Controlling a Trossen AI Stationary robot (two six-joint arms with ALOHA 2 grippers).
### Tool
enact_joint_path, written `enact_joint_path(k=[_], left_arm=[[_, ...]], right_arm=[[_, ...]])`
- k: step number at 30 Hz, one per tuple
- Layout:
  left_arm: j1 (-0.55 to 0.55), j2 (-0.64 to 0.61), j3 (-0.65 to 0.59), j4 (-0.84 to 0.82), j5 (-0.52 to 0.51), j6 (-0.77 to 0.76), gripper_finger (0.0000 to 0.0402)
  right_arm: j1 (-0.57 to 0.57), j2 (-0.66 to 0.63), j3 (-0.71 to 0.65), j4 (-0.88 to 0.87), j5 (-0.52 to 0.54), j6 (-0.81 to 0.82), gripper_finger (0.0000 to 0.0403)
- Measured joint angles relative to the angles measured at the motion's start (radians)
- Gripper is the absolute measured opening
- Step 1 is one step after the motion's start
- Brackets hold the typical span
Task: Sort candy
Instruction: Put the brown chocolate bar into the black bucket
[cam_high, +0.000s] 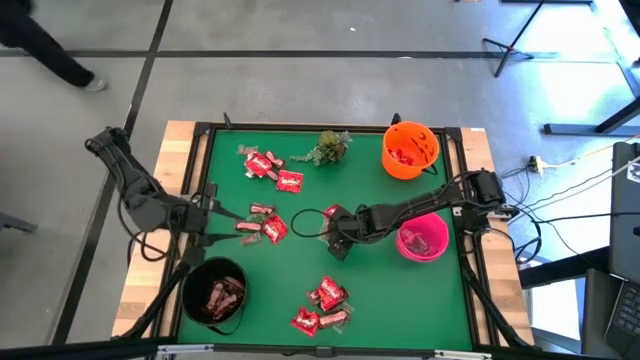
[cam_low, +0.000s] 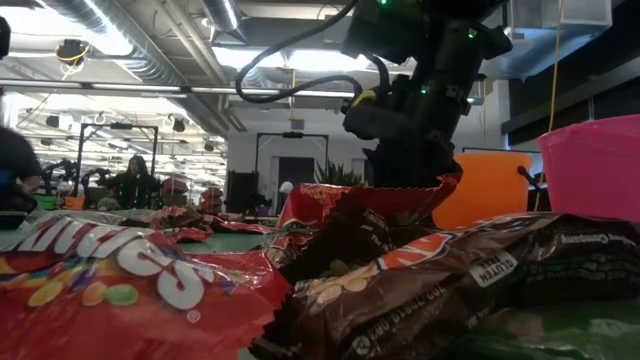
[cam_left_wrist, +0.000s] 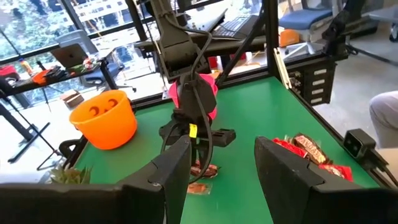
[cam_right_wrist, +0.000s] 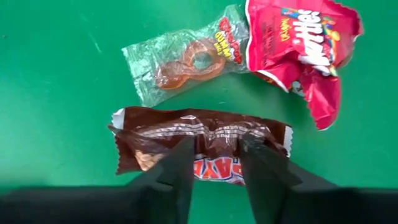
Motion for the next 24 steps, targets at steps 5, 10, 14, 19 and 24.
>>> enact_joint_path(k=[5, 10, 14, 19, 24], left_arm=[[0.016, 0.000, -0.006, 0.013, 0.000, 0.002, 0.0166], [0.032, 0.000, -0.007, 0.015, 0.000, 0.000, 0.0166], [0.034, 0.001, -0.007, 0.015, 0.000, -0.010, 0.0166], [0.034, 0.005, -0.007, 0.012, 0.050, -0.028, 0.0166], [0.034, 0.022, -0.007, 0.008, 0.145, -0.056, 0.0166]], right_arm=[[0.000, -0.002, 0.000, 0.001, -0.034, -0.004, 0.0044], [0.000, 0.000, 0.031, -0.025, -0.079, -0.028, 0.0004], [0.001, 0.002, 0.087, -0.052, -0.081, -0.040, 0.0009], [0.009, 0.002, 0.187, -0.094, -0.074, -0.069, 0.0002], [0.031, 0.002, 0.310, -0.092, -0.059, -0.120, 0.0003]])
